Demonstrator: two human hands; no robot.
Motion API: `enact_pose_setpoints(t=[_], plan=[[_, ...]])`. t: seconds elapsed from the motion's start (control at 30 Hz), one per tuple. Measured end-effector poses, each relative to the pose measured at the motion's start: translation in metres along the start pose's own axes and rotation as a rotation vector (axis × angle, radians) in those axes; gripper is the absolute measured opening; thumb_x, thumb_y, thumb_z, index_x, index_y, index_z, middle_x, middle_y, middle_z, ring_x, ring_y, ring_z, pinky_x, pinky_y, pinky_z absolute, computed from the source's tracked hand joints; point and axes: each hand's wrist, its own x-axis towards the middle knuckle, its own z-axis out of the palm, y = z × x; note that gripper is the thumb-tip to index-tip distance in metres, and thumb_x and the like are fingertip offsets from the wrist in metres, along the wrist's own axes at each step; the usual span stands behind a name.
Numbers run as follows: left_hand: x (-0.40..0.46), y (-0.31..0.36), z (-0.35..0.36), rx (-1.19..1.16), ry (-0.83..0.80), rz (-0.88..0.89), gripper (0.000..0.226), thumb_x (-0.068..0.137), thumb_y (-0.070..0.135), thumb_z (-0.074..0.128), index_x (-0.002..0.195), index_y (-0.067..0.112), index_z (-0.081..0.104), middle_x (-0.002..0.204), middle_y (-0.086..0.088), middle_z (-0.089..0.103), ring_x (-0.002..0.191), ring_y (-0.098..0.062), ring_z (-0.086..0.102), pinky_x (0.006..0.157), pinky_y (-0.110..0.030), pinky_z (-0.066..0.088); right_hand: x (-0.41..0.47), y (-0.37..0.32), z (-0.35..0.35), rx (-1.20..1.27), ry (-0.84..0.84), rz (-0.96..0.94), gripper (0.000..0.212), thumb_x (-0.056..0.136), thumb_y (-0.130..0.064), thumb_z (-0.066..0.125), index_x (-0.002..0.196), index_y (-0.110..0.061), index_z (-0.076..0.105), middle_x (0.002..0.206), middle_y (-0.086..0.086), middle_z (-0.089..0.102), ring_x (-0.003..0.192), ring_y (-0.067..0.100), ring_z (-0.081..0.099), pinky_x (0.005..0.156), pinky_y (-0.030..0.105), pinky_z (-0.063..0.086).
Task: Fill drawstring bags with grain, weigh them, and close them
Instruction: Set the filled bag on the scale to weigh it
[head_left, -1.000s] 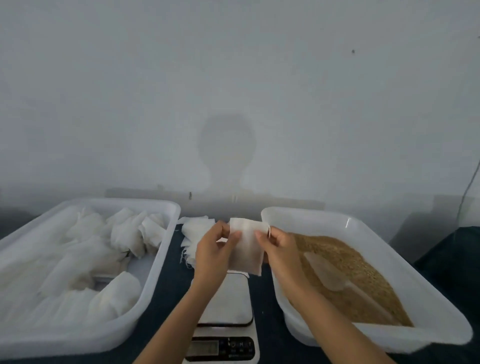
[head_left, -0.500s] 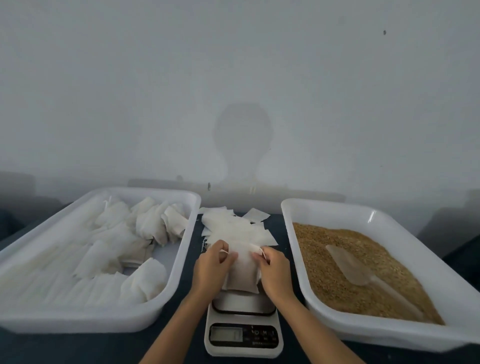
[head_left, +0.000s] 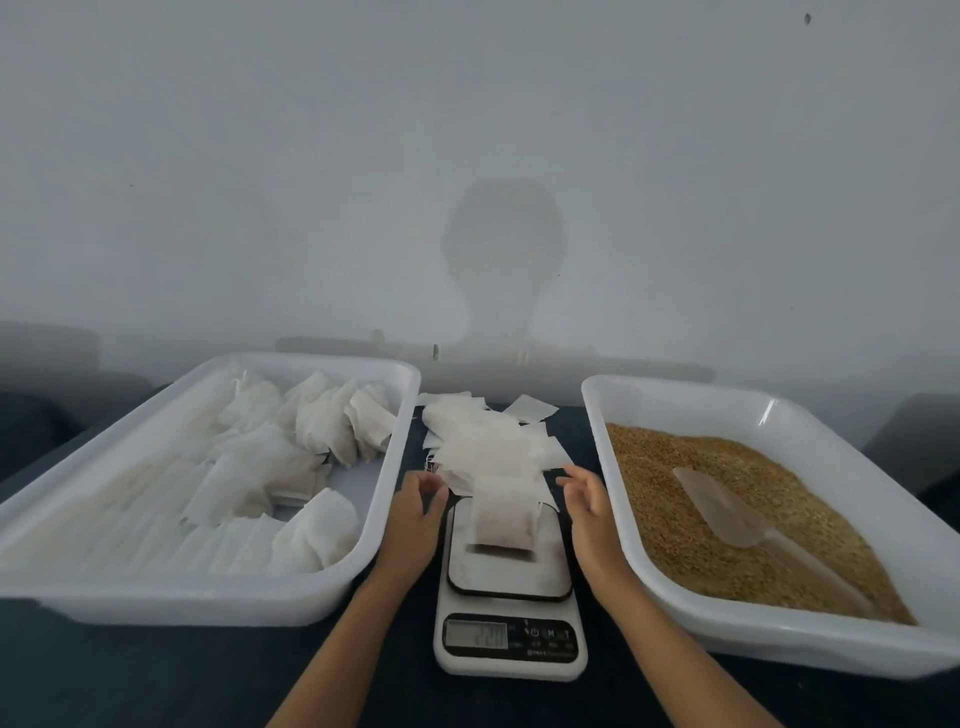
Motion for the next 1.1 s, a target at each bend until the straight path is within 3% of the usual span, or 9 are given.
enact_pose_setpoints(t=[0.07, 0.2, 0.47, 0.6, 0.67, 0.77, 0.9, 1.0, 1.1], plan=[[-0.001, -0.006, -0.001, -0.026, 0.017, -0.037, 0.005, 0.094, 0.010, 0.052, 0.099, 0.011, 0.052, 0.096, 0.000, 0.059, 0.089, -0.011, 0.055, 0.075, -0.014, 0.038, 0.000, 0.003, -0.002, 0.031, 0.007, 0.017, 0.031, 0.100, -0.008, 0.039, 0.128, -0.001, 0.048, 0.122, 0.014, 0.056, 0.114, 0.020, 0.051, 0.094, 0.024, 0.035], [-0.001, -0.007, -0.002, -0.084, 0.064, -0.061, 0.005, 0.094, 0.004, 0.051, 0.094, 0.010, 0.053, 0.088, 0.004, 0.057, 0.083, -0.006, 0.053, 0.069, -0.002, 0.038, 0.003, 0.008, -0.004, 0.067, 0.020, 0.032, 0.032, 0.100, -0.006, 0.038, 0.129, 0.004, 0.046, 0.123, 0.020, 0.056, 0.119, 0.028, 0.050, 0.095, 0.027, 0.034], [-0.001, -0.004, -0.004, -0.106, 0.072, -0.041, 0.008, 0.092, -0.001, 0.050, 0.094, 0.005, 0.055, 0.087, 0.005, 0.057, 0.082, -0.001, 0.053, 0.070, 0.001, 0.038, 0.003, 0.006, -0.001, 0.063, 0.021, 0.018, 0.027, 0.100, -0.006, 0.038, 0.123, 0.002, 0.050, 0.112, 0.014, 0.061, 0.102, 0.018, 0.053, 0.091, 0.027, 0.038], [0.000, -0.001, -0.003, -0.073, 0.042, -0.019, 0.008, 0.093, 0.003, 0.052, 0.096, 0.010, 0.055, 0.093, 0.001, 0.060, 0.085, -0.004, 0.055, 0.076, -0.007, 0.041, 0.007, 0.009, 0.004, 0.014, 0.020, 0.014, 0.022, 0.097, -0.004, 0.042, 0.116, -0.003, 0.053, 0.105, 0.012, 0.064, 0.095, 0.014, 0.058, 0.080, 0.015, 0.043], [0.003, 0.005, 0.000, -0.062, -0.005, -0.016, 0.008, 0.093, 0.009, 0.054, 0.100, 0.012, 0.053, 0.098, 0.000, 0.062, 0.087, -0.006, 0.056, 0.082, -0.018, 0.044, 0.011, 0.011, 0.008, -0.036, 0.001, 0.017, 0.020, 0.096, -0.005, 0.046, 0.114, -0.005, 0.055, 0.103, 0.009, 0.064, 0.097, 0.016, 0.060, 0.084, 0.020, 0.046], [0.010, 0.019, 0.009, -0.029, -0.148, -0.041, 0.027, 0.090, 0.022, 0.062, 0.112, 0.014, 0.050, 0.109, 0.001, 0.061, 0.092, -0.008, 0.056, 0.077, -0.015, 0.043, 0.016, 0.011, 0.016, -0.126, -0.048, 0.030, 0.020, 0.094, -0.012, 0.053, 0.114, -0.009, 0.056, 0.100, 0.000, 0.061, 0.093, 0.012, 0.058, 0.081, 0.021, 0.045], [0.019, 0.037, 0.021, 0.175, -0.309, -0.067, 0.062, 0.081, 0.041, 0.069, 0.129, 0.017, 0.039, 0.120, 0.003, 0.054, 0.113, -0.014, 0.052, 0.095, -0.026, 0.041, 0.020, 0.005, 0.027, -0.191, -0.050, -0.011, 0.021, 0.089, -0.010, 0.062, 0.108, -0.016, 0.056, 0.089, -0.013, 0.054, 0.082, -0.001, 0.052, 0.066, 0.008, 0.039], [0.021, 0.049, 0.025, 0.233, -0.343, -0.037, 0.066, 0.078, 0.042, 0.072, 0.129, 0.019, 0.037, 0.118, 0.004, 0.057, 0.111, -0.014, 0.052, 0.094, -0.027, 0.041, 0.020, -0.004, 0.029, -0.188, -0.052, -0.084, 0.023, 0.085, -0.004, 0.064, 0.105, -0.015, 0.059, 0.091, -0.008, 0.059, 0.088, 0.009, 0.058, 0.070, 0.011, 0.044], [0.021, 0.059, 0.022, 0.317, -0.238, 0.024, 0.059, 0.078, 0.041, 0.071, 0.124, 0.022, 0.040, 0.113, 0.005, 0.058, 0.104, -0.012, 0.055, 0.086, -0.024, 0.042, 0.018, -0.020, 0.031, -0.128, -0.049, -0.154, 0.024, 0.083, -0.003, 0.066, 0.100, -0.019, 0.059, 0.090, -0.003, 0.063, 0.087, 0.010, 0.062, 0.071, 0.015, 0.048]])
